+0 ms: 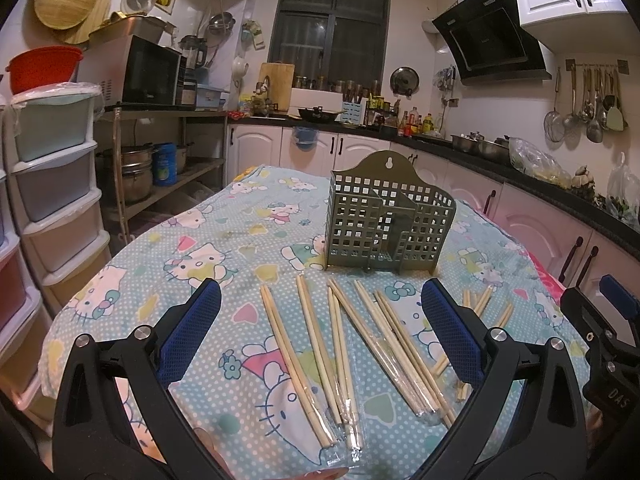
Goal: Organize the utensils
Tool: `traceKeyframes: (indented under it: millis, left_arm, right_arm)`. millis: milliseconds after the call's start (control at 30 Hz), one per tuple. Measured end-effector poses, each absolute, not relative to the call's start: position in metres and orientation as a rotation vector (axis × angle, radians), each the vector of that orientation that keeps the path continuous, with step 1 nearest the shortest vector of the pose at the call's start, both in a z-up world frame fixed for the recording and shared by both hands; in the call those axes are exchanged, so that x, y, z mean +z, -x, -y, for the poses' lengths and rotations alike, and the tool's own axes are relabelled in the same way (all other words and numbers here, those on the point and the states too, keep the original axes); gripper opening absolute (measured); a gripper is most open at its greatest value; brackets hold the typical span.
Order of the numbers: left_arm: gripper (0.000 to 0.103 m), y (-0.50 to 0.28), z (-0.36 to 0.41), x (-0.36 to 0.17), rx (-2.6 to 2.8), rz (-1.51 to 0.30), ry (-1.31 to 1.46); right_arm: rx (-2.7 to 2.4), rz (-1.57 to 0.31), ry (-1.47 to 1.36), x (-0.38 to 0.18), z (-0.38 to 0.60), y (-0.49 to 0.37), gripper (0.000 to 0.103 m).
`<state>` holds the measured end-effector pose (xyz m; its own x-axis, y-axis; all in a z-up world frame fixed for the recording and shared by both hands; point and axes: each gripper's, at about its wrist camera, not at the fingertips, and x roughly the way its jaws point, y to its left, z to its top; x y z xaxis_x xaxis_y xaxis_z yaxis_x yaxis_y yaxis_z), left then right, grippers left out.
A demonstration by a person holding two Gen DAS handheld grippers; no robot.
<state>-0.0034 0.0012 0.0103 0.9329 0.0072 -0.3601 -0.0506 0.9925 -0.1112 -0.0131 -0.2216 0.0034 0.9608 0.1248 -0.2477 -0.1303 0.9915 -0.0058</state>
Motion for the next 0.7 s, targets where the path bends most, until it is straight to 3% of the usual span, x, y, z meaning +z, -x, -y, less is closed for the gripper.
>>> traceKeyframes:
  millis: [700]
  left_arm:
    - [0.092,-0.0006,-0.0081,0.0043,0.028,-0.384,0.151]
  right_arm:
    - [0.143,-0.266,0.027,0.0086,0.2173,0.0131,0.097]
